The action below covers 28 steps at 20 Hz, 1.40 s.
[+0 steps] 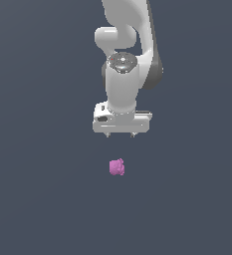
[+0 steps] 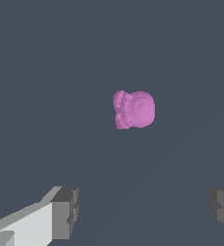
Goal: Pick up the object and move it to a goal position.
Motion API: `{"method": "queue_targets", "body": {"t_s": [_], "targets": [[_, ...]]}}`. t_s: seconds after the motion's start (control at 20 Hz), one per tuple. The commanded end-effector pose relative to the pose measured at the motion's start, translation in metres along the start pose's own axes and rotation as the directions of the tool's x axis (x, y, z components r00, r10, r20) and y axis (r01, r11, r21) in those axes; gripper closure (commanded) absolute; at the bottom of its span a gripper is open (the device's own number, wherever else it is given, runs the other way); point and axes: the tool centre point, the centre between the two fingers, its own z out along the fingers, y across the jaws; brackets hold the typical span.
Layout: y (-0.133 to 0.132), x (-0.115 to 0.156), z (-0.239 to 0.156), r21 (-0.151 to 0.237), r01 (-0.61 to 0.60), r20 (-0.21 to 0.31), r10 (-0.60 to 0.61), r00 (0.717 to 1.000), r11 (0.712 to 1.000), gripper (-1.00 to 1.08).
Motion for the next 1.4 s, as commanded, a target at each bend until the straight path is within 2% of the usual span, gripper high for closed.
{"method": "queue_targets", "body": {"t_s": [0.0,0.4,0.8,1.35], "targets": [[0.000,0.000,0.000,0.000,0.000,0.000,0.000,1.000,1.000,-0.92],[-0.017,-0.002,-0.003,0.017,0.037,0.012,-0.037,0.999,0.999,-0.92],[-0.017,0.000,-0.001,0.017,0.039,0.012,-0.039,0.999,0.999,-0.92],[-0.006,0.029,0.030,0.006,0.061,0.016,-0.061,0.998,0.998,-0.92]]}}
